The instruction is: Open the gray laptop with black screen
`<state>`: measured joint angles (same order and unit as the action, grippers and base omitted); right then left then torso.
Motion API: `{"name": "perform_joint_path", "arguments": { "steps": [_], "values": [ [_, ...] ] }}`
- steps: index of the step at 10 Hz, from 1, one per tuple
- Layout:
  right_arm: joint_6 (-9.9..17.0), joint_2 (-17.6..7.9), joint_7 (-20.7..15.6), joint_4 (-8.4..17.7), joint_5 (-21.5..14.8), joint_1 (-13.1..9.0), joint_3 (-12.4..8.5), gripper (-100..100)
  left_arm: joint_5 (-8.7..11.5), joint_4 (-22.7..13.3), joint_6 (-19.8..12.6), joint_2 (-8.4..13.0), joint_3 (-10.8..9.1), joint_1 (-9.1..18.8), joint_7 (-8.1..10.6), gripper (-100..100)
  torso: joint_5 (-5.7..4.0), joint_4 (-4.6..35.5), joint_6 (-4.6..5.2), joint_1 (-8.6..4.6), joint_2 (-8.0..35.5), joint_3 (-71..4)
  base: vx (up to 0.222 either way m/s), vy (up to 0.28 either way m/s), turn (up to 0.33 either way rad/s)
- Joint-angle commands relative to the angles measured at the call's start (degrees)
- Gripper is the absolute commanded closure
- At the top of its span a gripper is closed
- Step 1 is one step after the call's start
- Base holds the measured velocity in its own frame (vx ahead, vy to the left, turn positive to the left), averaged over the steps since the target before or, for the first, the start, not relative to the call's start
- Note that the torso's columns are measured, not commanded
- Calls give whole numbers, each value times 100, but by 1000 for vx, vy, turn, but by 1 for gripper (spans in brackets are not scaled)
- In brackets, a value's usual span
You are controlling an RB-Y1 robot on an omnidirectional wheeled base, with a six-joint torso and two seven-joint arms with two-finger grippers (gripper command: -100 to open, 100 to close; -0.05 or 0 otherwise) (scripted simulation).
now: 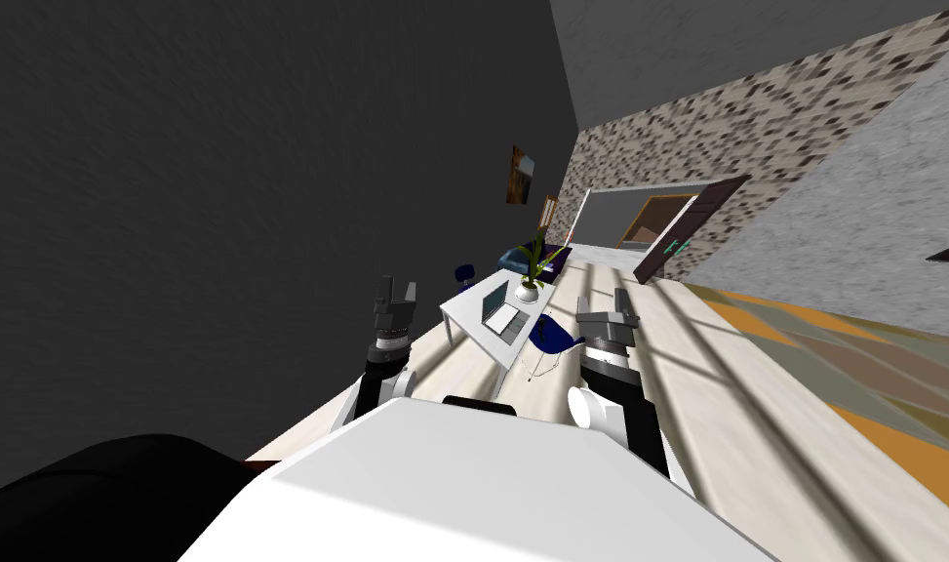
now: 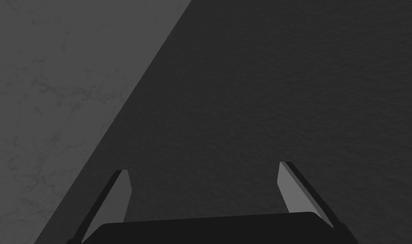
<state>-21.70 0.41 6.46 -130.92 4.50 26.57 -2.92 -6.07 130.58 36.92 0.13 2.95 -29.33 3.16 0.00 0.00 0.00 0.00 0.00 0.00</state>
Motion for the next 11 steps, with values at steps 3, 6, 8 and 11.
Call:
{"name": "perform_joint_path", "arguments": {
  "steps": [3,6,8,11],
  "values": [
    [0,0,0,-1,0,0,0,0,0,1,0,0,0,0,0,0,0,1006,0,0,1003,-2014,0,0,0],
    [0,0,0,-1,0,0,0,0,0,1,0,0,0,0,0,0,0,2268,0,0,2269,-4536,0,0,0],
    [-1,0,0,-2,0,0,0,0,0,2,0,0,0,0,0,0,0,3114,0,0,3116,-6227,0,0,0],
    [85,-342,-107,81,-132,-30,-33,-100,0,0,0,0,0,0,0,0,2,4148,0,8,4152,-8315,12,35,-18]
  ]
}}
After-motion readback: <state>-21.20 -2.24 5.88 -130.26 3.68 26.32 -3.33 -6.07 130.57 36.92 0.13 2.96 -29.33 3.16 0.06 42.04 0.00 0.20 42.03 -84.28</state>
